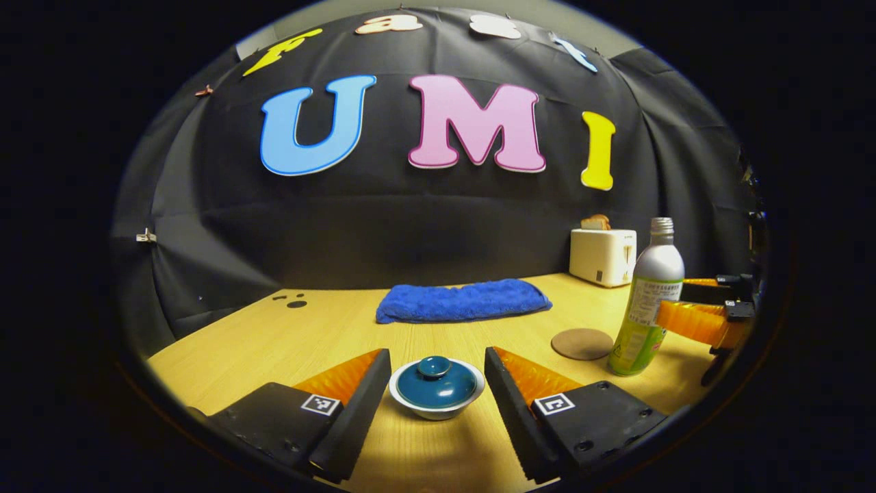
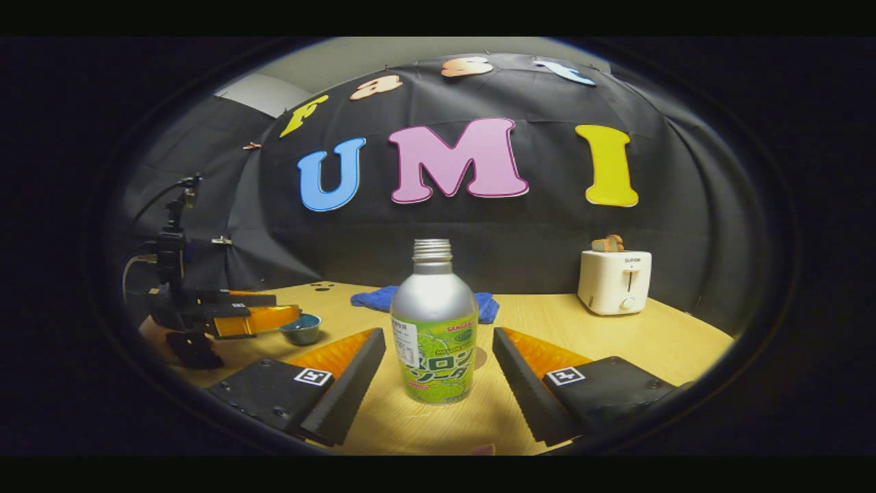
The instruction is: Open the teacup lid with one hand, grasp the water bottle and pour water into the teacup with the other hand; after pouring, place the water bottle on the coaster and then close the teacup lid.
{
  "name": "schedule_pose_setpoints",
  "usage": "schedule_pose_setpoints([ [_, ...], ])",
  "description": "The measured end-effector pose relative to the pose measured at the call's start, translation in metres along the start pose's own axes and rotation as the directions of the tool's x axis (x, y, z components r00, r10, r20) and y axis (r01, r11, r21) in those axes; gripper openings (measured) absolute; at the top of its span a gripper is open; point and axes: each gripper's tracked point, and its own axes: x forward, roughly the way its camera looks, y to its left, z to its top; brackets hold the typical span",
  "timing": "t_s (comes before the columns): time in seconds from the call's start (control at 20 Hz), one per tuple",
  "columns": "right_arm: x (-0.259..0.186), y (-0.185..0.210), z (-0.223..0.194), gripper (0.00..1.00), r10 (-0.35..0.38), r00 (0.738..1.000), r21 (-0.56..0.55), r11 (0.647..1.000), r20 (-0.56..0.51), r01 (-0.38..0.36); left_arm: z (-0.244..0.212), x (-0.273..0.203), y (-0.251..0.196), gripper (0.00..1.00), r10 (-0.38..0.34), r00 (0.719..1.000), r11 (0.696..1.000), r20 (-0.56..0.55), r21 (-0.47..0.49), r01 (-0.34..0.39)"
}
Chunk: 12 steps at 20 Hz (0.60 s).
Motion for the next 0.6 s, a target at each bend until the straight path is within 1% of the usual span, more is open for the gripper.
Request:
schedule_pose_setpoints([
  [0.1, 0.0, 0.0, 0.0, 0.97, 0.003, 1.0, 0.001, 1.0, 0.001, -0.003, 0.0, 0.008, 0.002, 0.83, 0.007, 1.0, 1.0, -0.013, 0.03, -0.007],
  [0.2, 0.0, 0.001, 0.0, 0.97, 0.004, 1.0, 0.001, 1.0, 0.0, -0.004, -0.001, 0.013, 0.004, 0.78, 0.011, 1.0, 1.0, -0.018, 0.028, -0.011],
  [0.25, 0.0, 0.001, 0.0, 0.97, 0.004, 1.0, 0.001, 1.0, 0.0, -0.004, -0.001, 0.014, 0.005, 0.71, 0.013, 1.0, 1.0, -0.025, 0.019, -0.012],
  [0.35, 0.0, 0.001, 0.001, 0.96, 0.005, 1.0, 0.001, 1.0, 0.0, -0.005, -0.004, 0.017, 0.006, 0.63, 0.008, 0.999, 1.0, -0.044, 0.002, -0.008],
  [0.5, -0.001, 0.002, 0.0, 0.97, 0.012, 1.0, 0.001, 1.0, -0.001, -0.012, -0.009, 0.021, 0.005, 0.61, -0.008, 0.997, 1.0, -0.074, -0.004, 0.008],
  [0.55, 0.0, 0.002, 0.0, 0.96, 0.012, 1.0, 0.001, 1.0, -0.001, -0.012, -0.008, 0.021, 0.004, 0.59, -0.012, 0.997, 1.0, -0.079, 0.001, 0.012],
  [0.6, 0.0, 0.002, 0.0, 0.97, 0.013, 1.0, 0.001, 1.0, -0.001, -0.013, -0.01, 0.021, 0.003, 0.58, -0.015, 0.997, 1.0, -0.082, 0.005, 0.015],
])
